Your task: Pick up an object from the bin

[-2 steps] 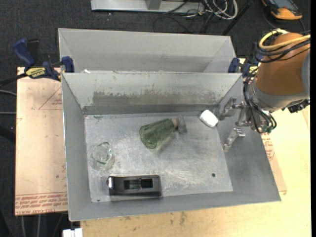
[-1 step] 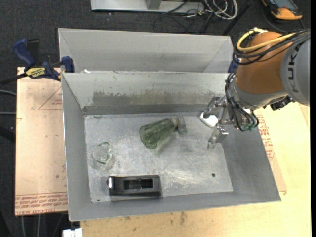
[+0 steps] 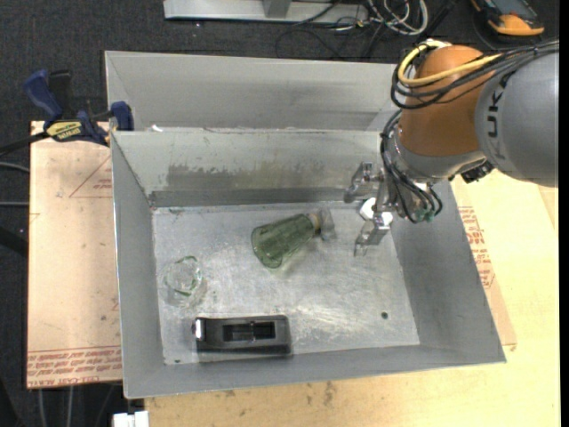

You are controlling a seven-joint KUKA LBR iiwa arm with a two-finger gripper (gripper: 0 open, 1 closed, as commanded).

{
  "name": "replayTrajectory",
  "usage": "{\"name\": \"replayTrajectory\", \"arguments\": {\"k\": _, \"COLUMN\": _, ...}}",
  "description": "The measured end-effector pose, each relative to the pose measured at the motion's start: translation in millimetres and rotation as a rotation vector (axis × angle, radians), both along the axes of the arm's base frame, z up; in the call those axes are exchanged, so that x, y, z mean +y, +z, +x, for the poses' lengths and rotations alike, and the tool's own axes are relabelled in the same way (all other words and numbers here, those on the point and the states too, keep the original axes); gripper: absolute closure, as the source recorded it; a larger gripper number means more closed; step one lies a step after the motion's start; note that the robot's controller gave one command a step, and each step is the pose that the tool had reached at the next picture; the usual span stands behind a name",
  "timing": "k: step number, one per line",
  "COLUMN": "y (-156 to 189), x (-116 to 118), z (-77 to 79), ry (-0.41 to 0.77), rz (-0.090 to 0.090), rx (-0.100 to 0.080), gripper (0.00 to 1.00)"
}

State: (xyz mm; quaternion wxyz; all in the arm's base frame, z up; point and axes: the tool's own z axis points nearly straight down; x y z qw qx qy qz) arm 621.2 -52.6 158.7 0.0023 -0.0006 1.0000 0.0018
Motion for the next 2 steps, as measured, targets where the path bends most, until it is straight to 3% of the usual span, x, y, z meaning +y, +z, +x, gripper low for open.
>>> {"name": "replayTrajectory", "arguments": {"k": 1, "y": -23, "x": 35, "z": -5.5, "ry": -0.111, "rz": -0.004, "rx": 0.002, "gripper": 0.0}}
{"name": "replayTrajectory", "arguments": {"k": 2, "y": -45, "x": 56, "z": 17.5, "ry": -0.036, "rz": 0.0, "rx": 0.0, "gripper": 0.0}}
